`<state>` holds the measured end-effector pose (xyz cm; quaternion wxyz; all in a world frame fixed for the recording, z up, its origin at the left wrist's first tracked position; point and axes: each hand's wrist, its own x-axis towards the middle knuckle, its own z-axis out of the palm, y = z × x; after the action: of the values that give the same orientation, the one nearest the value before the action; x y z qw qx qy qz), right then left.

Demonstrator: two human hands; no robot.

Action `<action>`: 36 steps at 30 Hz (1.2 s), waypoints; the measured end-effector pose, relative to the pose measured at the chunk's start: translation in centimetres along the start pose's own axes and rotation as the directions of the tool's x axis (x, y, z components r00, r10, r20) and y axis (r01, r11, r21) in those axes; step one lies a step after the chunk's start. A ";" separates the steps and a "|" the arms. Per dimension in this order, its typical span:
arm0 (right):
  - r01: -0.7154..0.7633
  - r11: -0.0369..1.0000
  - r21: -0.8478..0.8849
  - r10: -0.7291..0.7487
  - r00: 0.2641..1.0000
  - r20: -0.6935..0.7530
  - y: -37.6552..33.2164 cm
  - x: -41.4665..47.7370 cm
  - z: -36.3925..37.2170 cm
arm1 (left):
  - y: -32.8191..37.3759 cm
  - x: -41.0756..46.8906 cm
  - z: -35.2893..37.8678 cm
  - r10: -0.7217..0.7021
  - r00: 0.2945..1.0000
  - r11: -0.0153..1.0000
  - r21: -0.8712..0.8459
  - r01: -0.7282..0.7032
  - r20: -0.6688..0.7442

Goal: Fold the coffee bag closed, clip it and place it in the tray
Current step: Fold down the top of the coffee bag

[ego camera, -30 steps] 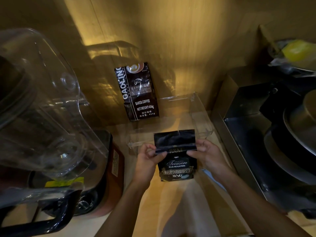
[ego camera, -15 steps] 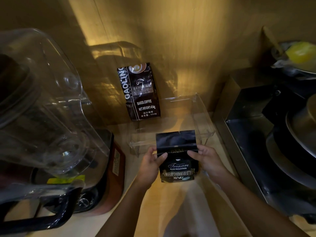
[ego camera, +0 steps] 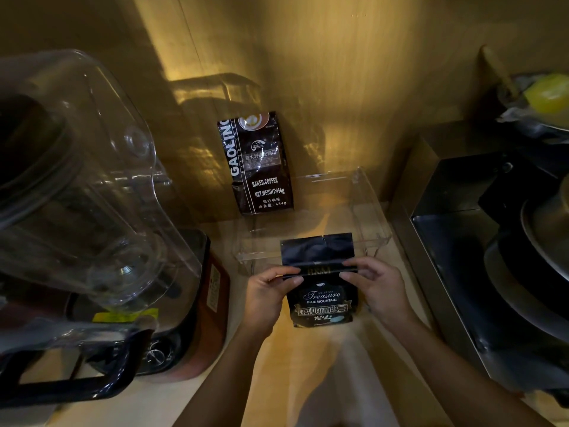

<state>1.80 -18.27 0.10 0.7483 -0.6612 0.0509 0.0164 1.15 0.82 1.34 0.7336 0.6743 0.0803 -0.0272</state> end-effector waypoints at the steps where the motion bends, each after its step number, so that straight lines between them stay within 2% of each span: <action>1: -0.026 1.000 0.003 0.026 1.000 -0.012 -0.1 0.0 0.0 | 0.0 -0.1 0.0 -0.007 1.000 1.000 -0.003 0.007 -0.006; 5: -0.087 0.996 0.007 0.087 0.996 -0.019 -0.5 -0.1 -0.3 | -0.1 -0.1 0.0 -0.025 0.999 0.999 0.033 0.025 -0.022; 10: -0.081 0.996 -0.031 0.079 0.996 -0.048 -0.5 -0.2 -0.1 | 0.1 0.0 0.2 0.007 0.997 0.990 0.142 0.004 -0.072; 13: -0.012 0.996 -0.088 0.010 1.000 -0.020 -0.8 -0.2 -0.1 | 0.3 -0.2 0.2 0.026 0.996 0.975 0.220 -0.005 -0.090; 15: 0.047 0.990 -0.131 -0.049 0.999 -0.016 -1.0 -0.2 -0.1 | 0.4 -0.4 0.1 0.080 0.992 0.937 0.348 -0.042 -0.095; 18: 0.103 0.981 -0.162 -0.106 0.994 -0.009 -0.8 -0.1 -0.3 | 0.3 -0.5 0.0 0.191 0.979 0.825 0.551 -0.121 -0.071; 20: 0.117 0.970 -0.214 -0.116 0.993 0.015 -0.6 -0.2 -0.5 | 0.3 -0.5 0.0 0.279 0.960 0.719 0.663 -0.208 -0.001; 22: 0.141 0.933 -0.331 -0.139 0.990 0.029 -0.5 -0.2 -0.8 | 0.5 -0.4 0.1 0.350 0.927 0.581 0.746 -0.327 0.134; 24: 0.166 0.901 -0.402 -0.161 0.986 0.048 -0.4 -0.2 -1.0 | 0.8 -0.3 0.5 0.358 0.886 0.438 0.786 -0.437 0.294; 26: 0.108 0.926 -0.362 -0.102 0.994 0.036 -0.2 -0.2 -1.2 | 1.1 -0.3 1.2 0.328 0.855 0.380 0.772 -0.509 0.402; 29: -0.104 0.975 -0.196 0.099 0.994 -0.039 0.1 -0.2 -1.3 | 1.1 -0.3 2.3 0.310 0.822 0.352 0.745 -0.566 0.478; 31: -0.139 0.974 -0.176 0.127 0.989 -0.078 0.3 -0.2 -1.3 | 0.9 -0.2 2.8 0.291 0.821 0.373 0.733 -0.569 0.490; 36: -0.156 0.983 -0.100 0.148 0.986 -0.081 0.2 -0.6 -1.3 | 1.0 0.1 2.9 0.289 0.865 0.474 0.724 -0.501 0.410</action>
<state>1.09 -19.47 -0.16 0.7065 -0.6942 0.1276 0.0519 1.60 -1.96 2.55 0.3312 0.9245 -0.1858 0.0321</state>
